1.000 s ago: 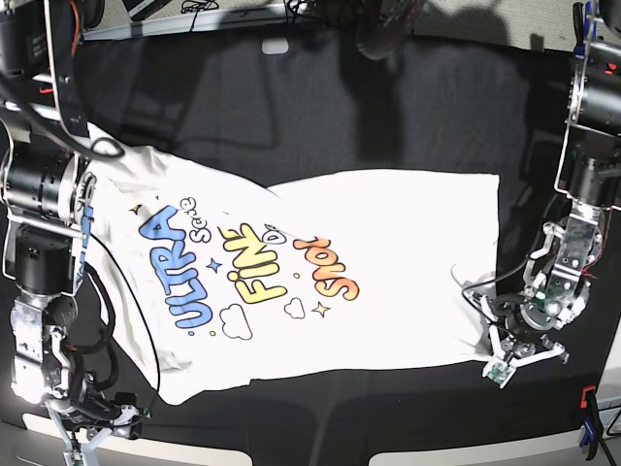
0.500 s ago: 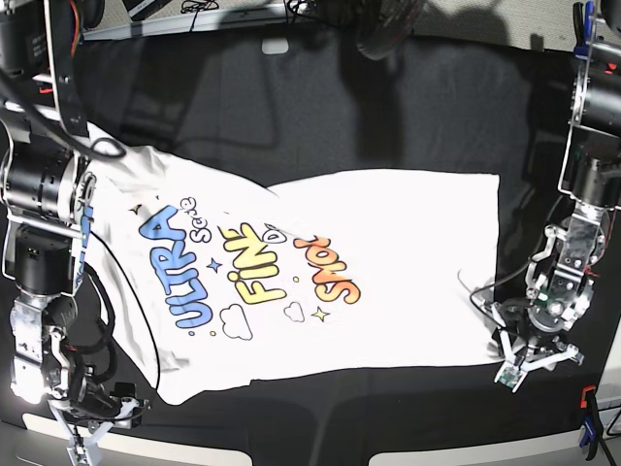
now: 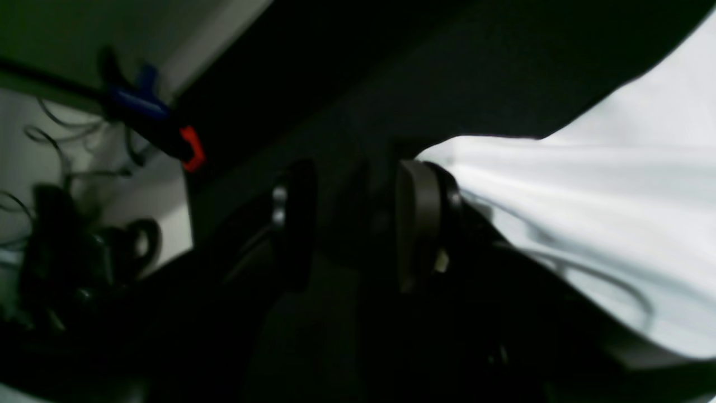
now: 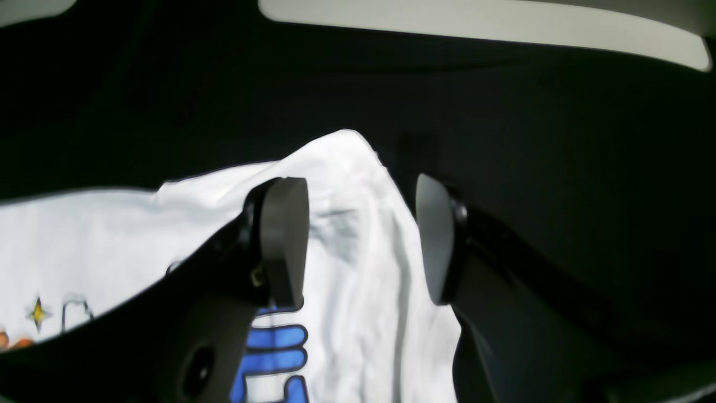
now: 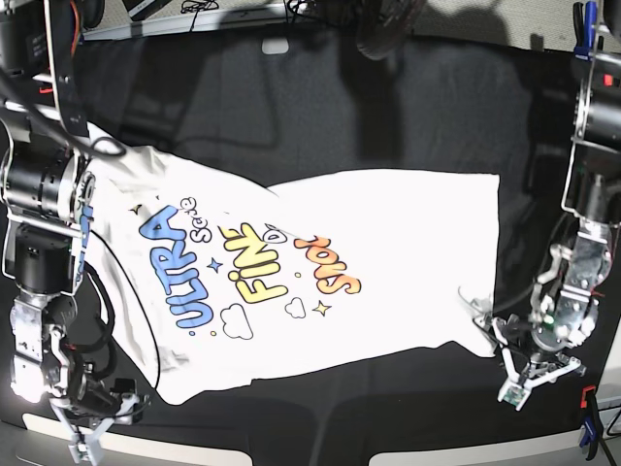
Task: Layout the t-shirt on the table in an organized manner, then fold the t-shirt properly
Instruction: 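Release the shirt and regrasp its edges with both grippers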
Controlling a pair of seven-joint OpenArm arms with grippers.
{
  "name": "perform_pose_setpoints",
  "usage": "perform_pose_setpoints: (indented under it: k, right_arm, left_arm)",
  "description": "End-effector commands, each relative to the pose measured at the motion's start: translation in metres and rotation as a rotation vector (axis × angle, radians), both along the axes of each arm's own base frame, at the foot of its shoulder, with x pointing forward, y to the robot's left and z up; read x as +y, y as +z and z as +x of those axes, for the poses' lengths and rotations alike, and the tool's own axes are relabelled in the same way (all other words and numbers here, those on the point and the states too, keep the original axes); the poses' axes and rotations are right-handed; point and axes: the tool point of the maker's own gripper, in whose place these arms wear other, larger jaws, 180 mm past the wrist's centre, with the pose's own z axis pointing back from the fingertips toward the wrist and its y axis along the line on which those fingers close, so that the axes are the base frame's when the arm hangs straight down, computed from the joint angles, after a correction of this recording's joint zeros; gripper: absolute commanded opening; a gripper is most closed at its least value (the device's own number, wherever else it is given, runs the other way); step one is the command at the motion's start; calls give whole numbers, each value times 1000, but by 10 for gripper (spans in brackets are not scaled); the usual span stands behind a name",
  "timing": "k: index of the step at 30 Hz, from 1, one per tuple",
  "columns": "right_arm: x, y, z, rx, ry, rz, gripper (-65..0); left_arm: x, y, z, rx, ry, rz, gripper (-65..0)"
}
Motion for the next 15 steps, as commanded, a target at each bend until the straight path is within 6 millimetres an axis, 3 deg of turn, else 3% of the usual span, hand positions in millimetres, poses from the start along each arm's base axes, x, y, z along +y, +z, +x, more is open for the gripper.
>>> perform_pose_setpoints:
  k: [1, 3, 7, 10, 15]
  right_arm:
    - [8, 33, 9, -88, 82, 6, -352]
    - [24, 29, 1, -96, 177, 27, -352]
    - [29, 11, -20, -91, 196, 43, -352]
    - [21, -9, -47, -75, 212, -31, -352]
    - [2, -33, -107, -29, 224, -160, -352]
  left_arm:
    - [5, 29, 13, -54, 16, -17, -435]
    - [-1, 26, 8, -10, 18, -57, -435]
    - [-37, 26, -11, 42, -113, -111, -435]
    - [-62, 33, -33, 21, -193, -103, -435]
    - [-99, 37, -87, 6, -321, -71, -435]
